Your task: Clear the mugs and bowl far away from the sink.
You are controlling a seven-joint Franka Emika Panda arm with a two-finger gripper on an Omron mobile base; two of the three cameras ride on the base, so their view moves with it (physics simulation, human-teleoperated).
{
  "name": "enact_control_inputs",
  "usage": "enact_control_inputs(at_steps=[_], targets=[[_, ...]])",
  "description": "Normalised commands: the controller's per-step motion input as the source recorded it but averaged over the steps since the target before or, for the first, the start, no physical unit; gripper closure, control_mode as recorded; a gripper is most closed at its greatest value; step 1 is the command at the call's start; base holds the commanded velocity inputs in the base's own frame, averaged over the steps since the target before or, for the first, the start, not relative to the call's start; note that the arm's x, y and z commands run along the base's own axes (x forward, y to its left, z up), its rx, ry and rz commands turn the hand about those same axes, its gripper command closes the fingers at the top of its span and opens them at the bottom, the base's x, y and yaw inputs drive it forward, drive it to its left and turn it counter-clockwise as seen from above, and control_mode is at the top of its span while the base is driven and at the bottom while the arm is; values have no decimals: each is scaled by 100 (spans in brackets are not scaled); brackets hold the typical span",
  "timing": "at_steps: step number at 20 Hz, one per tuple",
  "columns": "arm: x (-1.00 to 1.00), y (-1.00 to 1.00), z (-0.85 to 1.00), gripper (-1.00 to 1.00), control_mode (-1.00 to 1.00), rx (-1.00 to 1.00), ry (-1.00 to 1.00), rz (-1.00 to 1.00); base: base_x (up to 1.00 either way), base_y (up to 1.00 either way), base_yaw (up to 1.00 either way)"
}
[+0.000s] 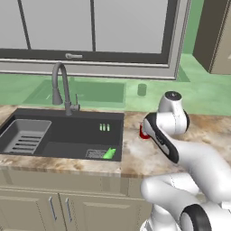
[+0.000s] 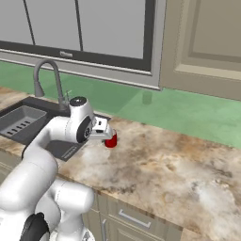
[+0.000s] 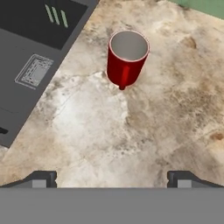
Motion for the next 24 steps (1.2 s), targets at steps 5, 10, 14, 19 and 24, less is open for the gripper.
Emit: enact_control_inputs(at_steps=[5, 10, 14, 19, 24], targets=[[17, -1, -1, -100, -100, 0, 0, 0, 0, 0, 0], [13, -1, -7, -100, -100, 0, 0, -1, 0, 0, 0], [18, 0, -13, -100, -100, 0, 0, -1, 0, 0, 0], [20, 0, -20, -100, -100, 0, 0, 0, 0, 0, 0], [16, -6, -20, -100, -100, 0, 0, 0, 0, 0, 0]])
